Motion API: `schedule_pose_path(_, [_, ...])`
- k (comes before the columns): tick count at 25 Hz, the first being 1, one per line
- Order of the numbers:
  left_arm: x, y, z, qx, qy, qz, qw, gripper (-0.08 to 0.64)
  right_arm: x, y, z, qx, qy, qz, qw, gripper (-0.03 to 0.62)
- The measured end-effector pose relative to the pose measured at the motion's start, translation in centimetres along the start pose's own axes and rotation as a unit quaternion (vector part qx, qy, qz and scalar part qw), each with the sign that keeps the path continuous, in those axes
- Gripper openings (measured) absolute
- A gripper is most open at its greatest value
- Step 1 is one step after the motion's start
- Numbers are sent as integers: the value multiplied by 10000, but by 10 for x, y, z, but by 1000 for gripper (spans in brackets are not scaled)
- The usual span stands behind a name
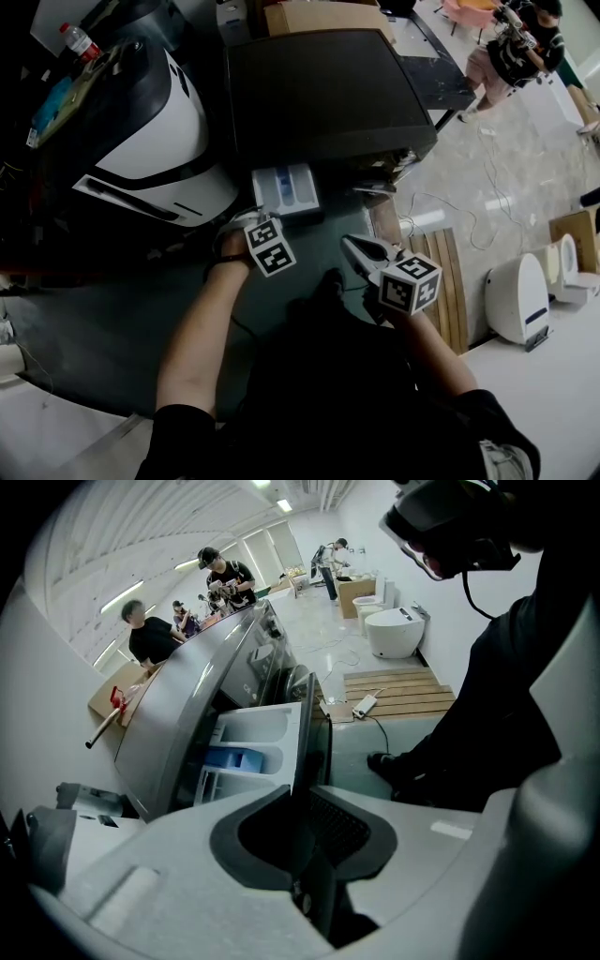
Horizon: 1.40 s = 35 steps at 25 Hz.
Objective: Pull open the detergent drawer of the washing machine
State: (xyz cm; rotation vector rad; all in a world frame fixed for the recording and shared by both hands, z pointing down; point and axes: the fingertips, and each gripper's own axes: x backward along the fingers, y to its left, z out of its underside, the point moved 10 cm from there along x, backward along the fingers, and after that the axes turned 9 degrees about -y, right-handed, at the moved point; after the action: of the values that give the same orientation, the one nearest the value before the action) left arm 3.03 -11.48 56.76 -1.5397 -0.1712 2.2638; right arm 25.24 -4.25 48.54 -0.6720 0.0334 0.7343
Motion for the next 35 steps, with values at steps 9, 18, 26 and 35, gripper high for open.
schedule_pose_path(9, [8,-18,2,-50,-55,-59,10000,58,14,17,15,9,-40,81,10000,3])
schedule_pose_path(18, [13,-23,7,283,-290,-197,9990,100,35,41,21,133,-104,326,9993,3])
schedule_pose_path(26, [43,-23,11,870,-714,-564,9920,117,49,51,8,385,-63,425,9983,3])
schedule_pose_path(35, [76,-20,10,1770,-1027,-1070,9730,91,32,19,-29,555,65,-68,9984,3])
